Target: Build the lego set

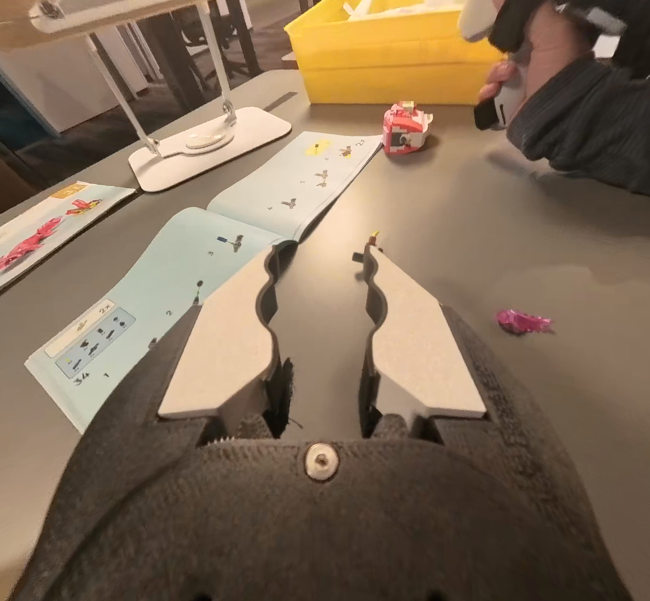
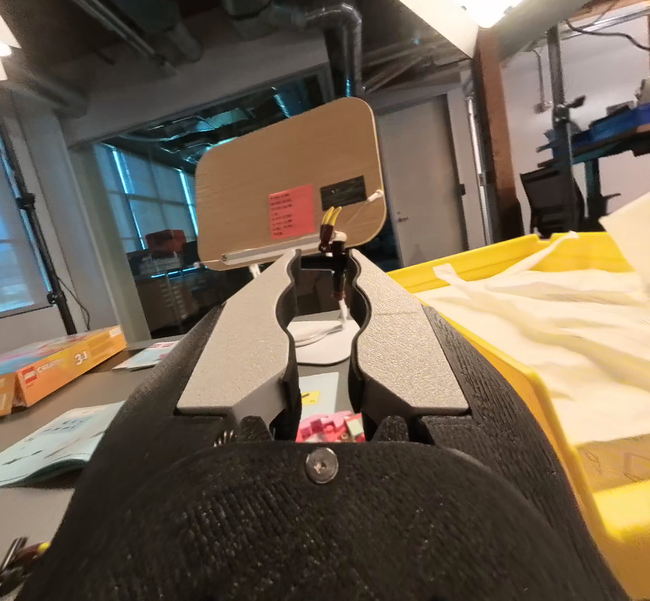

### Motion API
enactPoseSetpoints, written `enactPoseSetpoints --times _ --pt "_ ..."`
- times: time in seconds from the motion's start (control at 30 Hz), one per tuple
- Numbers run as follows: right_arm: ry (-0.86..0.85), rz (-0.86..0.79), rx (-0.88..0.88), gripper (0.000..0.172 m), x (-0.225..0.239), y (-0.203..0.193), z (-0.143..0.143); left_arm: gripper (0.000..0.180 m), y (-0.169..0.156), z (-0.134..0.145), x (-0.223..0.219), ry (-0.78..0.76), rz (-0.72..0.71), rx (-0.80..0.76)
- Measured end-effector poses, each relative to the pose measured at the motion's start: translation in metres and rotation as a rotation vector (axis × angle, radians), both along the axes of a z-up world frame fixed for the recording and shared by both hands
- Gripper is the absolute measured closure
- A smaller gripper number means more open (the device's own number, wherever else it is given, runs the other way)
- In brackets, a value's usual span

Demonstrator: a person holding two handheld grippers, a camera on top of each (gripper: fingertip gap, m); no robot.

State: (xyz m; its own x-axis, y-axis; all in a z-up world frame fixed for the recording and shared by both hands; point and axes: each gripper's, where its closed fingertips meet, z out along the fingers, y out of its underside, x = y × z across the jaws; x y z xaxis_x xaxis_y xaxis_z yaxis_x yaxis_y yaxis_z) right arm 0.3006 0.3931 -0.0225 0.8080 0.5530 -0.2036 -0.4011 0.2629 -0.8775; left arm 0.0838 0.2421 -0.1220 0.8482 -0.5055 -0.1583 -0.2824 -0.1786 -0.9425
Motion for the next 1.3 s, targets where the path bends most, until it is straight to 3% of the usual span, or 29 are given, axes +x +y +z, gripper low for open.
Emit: enactPoseSetpoints --times 0.23,0.4,0.47,0.67,1.03,1.3 --pt "-0.089 0.032 -0.011 0.148 -0.018 0.001 -0.011 0.134 0.001 0.014 -0.019 -0.017 0.072 0.061" --pt "-0.231 0.059 0.059 0.148 -0.042 -0.010 -0.012 0.146 -0.005 0.068 -0.065 -0.345 0.257 0.246" --pt "-0.279 0.064 0.085 0.148 -0.050 -0.015 -0.012 0.152 -0.009 0.077 -0.077 -0.391 0.283 0.281" --pt "-0.363 0.069 0.140 0.148 -0.062 -0.024 -0.013 0.155 -0.014 0.086 -0.086 -0.364 0.302 0.353" --pt "-0.371 0.078 0.139 0.148 -0.064 -0.023 -0.014 0.153 -0.016 0.083 -0.073 -0.208 0.285 0.463" --pt "-0.370 0.086 0.138 0.148 -0.065 -0.023 -0.014 0.154 -0.016 0.076 -0.065 -0.254 0.256 0.466"
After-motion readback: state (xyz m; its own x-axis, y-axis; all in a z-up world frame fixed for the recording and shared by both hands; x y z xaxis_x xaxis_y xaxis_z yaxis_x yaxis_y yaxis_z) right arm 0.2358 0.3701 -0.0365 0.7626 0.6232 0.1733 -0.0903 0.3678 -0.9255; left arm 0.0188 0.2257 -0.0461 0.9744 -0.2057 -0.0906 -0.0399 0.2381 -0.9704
